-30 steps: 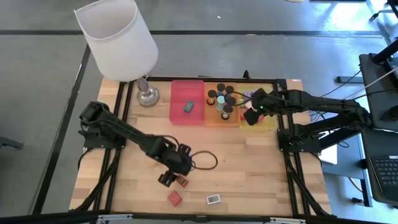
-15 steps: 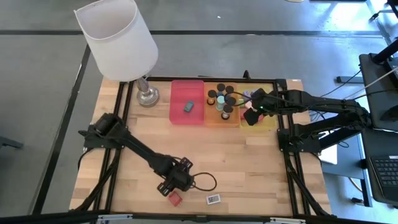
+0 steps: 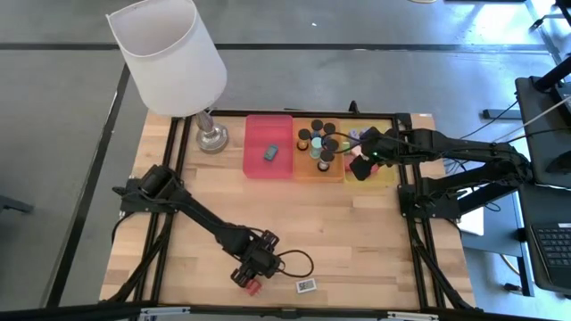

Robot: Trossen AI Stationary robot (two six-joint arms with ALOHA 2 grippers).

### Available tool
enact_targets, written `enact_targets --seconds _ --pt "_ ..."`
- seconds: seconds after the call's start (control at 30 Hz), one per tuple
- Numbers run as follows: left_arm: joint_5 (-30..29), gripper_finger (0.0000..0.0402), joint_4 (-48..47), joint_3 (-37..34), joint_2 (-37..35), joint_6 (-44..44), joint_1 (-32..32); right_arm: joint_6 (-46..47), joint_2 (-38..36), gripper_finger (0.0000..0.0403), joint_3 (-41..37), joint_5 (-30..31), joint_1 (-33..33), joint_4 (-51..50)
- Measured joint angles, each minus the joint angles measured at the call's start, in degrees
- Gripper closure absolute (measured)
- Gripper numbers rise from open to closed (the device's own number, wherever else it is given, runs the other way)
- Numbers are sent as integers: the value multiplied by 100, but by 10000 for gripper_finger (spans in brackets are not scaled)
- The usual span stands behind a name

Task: Pick & Place Office items
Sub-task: Put the red digital clock into the pink bin

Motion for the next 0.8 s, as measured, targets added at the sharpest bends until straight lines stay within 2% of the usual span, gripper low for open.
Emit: enact_targets --seconds 0.13,0.4,0.8 --pt "-202 184 35 -109 14 39 -4 -7 0 87 0 -1 0 21" --pt "-185 205 105 -498 -6 -12 -4 -173 0 87 0 -2 0 24" --pt "-60 341 50 -546 -208 -460 224 -178 0 87 0 -2 0 50"
